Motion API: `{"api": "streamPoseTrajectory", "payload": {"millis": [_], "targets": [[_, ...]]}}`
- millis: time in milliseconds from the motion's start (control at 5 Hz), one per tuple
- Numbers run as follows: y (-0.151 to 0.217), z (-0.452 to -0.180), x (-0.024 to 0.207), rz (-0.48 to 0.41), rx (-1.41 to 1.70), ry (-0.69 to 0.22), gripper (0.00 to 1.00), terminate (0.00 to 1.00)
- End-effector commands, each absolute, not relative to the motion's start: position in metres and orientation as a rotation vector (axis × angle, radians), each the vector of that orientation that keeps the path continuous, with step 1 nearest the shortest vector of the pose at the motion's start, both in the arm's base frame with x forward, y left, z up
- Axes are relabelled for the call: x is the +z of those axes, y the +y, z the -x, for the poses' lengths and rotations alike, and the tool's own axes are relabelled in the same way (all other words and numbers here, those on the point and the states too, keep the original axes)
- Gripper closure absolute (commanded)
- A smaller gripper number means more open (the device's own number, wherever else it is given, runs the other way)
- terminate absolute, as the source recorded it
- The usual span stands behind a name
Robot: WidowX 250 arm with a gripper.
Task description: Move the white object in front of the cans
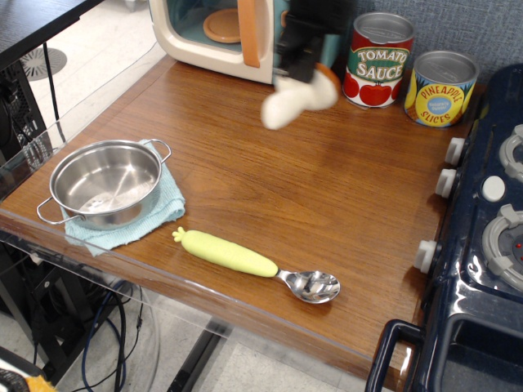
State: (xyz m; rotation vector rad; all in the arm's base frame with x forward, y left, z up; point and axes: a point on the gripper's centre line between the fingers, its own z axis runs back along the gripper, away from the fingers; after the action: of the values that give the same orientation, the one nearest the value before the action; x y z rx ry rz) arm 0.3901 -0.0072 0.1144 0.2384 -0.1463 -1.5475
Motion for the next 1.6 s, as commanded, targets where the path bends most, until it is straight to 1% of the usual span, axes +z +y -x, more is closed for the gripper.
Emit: {"api": "streamPoseTrajectory", "payload": {"millis": [0, 200, 400, 600, 1000, 1200, 1400], "targets": [[-0.049, -0.437, 0.104, -0.265, -1.652, -0.213, 1.00, 0.00], [-0.063, -0.453, 0.090, -0.256, -1.715, -0.243, 1.00, 0.00], [-0.068, -0.453, 0.083, -0.244, -1.747, -0.233, 1.00, 0.00], [-0.070, -0.448, 0.079, -0.219, -1.761, -0.212, 0.00, 0.00], [-0.063, -0.447, 0.079, -0.203, -1.741, -0.192, 0.00, 0.00], [-0.058, -0.446, 0.088, -0.205, -1.734, -0.206, 0.00, 0.00], [-0.053, -0.442, 0.111, -0.222, -1.728, -0.257, 0.00, 0.00]]}}
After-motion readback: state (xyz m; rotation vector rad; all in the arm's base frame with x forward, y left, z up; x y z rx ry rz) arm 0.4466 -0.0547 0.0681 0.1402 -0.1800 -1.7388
